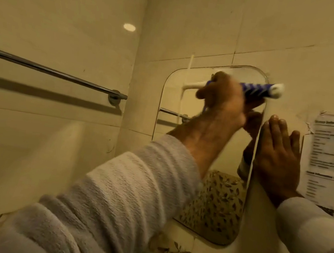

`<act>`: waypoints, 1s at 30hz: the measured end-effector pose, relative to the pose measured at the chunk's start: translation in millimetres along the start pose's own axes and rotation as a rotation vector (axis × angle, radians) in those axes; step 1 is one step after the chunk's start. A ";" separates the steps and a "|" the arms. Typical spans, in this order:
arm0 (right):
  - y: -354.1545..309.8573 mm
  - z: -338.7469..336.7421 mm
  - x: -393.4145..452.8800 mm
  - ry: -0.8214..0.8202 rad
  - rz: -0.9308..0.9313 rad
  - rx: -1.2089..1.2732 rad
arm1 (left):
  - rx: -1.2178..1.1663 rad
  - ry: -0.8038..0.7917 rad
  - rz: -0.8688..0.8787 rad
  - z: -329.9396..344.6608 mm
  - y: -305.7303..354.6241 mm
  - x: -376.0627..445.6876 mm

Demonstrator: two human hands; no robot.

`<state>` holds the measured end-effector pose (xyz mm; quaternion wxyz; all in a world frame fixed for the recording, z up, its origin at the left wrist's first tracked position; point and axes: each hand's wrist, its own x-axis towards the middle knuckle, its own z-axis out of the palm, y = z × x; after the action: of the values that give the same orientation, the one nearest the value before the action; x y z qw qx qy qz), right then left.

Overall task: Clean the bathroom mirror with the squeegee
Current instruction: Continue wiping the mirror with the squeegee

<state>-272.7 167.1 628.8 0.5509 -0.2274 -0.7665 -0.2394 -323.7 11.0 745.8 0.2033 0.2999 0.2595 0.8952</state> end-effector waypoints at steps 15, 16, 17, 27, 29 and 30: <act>4.5 17.2 0.8 0.054 -0.036 -0.034 | 0.092 0.312 -0.033 -125.6 -15.7 84.0; 4.5 17.5 0.8 0.060 -0.038 -0.040 | 0.088 0.316 -0.036 -124.6 -16.8 83.8; 4.1 17.5 0.9 0.064 -0.038 -0.043 | 0.081 0.312 -0.036 -123.7 -17.8 83.0; 1.8 14.2 0.3 0.070 -0.040 -0.029 | -0.016 0.236 -0.078 -84.0 -33.9 52.7; 1.8 13.0 0.1 0.076 -0.035 -0.030 | -0.020 0.223 -0.109 -72.7 -40.5 42.7; 0.9 12.1 0.8 0.067 -0.034 -0.024 | -0.021 0.216 -0.118 -68.4 -42.3 37.3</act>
<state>-281.3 175.3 626.3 0.5695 -0.2129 -0.7482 -0.2656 -386.3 40.1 690.3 0.2297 0.1840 0.2877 0.9114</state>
